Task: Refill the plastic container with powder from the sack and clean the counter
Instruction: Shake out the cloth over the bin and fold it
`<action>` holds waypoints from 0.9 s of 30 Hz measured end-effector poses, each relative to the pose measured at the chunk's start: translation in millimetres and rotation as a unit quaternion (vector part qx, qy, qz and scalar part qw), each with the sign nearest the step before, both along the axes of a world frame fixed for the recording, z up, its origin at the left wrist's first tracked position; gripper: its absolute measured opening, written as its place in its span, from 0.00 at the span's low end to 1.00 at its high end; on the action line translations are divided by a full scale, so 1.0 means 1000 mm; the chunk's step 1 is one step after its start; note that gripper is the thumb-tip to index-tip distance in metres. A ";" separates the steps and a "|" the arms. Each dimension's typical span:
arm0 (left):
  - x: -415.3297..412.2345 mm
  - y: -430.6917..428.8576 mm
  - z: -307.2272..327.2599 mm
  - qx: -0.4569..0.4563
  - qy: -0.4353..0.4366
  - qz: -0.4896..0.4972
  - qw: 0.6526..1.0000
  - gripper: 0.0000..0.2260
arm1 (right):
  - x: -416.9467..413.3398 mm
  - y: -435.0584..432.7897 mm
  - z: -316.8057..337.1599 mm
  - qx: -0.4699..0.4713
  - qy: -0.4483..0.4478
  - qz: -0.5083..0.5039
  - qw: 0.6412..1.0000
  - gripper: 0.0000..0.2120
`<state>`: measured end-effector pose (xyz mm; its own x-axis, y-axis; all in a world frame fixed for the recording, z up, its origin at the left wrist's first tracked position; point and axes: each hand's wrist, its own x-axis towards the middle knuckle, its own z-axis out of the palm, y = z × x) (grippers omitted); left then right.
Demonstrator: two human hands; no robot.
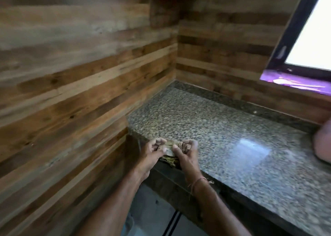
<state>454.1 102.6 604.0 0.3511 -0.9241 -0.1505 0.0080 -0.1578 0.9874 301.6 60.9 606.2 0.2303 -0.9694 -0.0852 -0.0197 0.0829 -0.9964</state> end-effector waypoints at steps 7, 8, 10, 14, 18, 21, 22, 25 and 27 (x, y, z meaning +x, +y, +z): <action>-0.088 -0.096 -0.050 0.062 -0.081 -0.070 0.992 0.13 | -0.094 -0.077 -0.054 -0.035 0.137 -0.056 0.988 0.08; -0.097 -0.108 -0.058 0.070 -0.096 -0.071 0.990 0.14 | -0.104 -0.088 -0.065 -0.024 0.148 -0.053 0.987 0.06; -0.114 -0.130 -0.077 0.089 -0.139 -0.086 0.983 0.15 | -0.125 -0.112 -0.095 0.003 0.172 -0.038 0.984 0.03; -0.141 -0.169 -0.111 0.124 -0.227 -0.116 0.959 0.19 | -0.148 -0.144 -0.108 0.020 0.218 -0.050 0.975 0.08; -0.155 -0.192 -0.132 0.150 -0.286 -0.109 0.940 0.20 | -0.160 -0.161 -0.132 -0.018 0.314 -0.022 0.949 0.14; -0.156 -0.198 -0.144 0.156 -0.342 -0.109 0.920 0.20 | -0.165 -0.162 -0.144 -0.026 0.391 0.001 0.920 0.17; -0.155 -0.198 -0.147 0.158 -0.358 -0.110 0.914 0.20 | -0.167 -0.160 -0.145 -0.017 0.418 0.002 0.908 0.18; -0.153 -0.198 -0.150 0.168 -0.380 -0.131 0.900 0.20 | -0.169 -0.161 -0.147 -0.021 0.458 0.018 0.888 0.21; -0.153 -0.199 -0.145 0.175 -0.389 -0.139 0.894 0.21 | -0.171 -0.162 -0.143 -0.012 0.435 0.022 0.900 0.23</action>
<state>300.7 -96.0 459.4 0.2387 -0.9364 -0.2573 -0.7473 -0.3463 0.5671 131.0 -100.7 462.8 0.1246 -0.9650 -0.2307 -0.7966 0.0413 -0.6031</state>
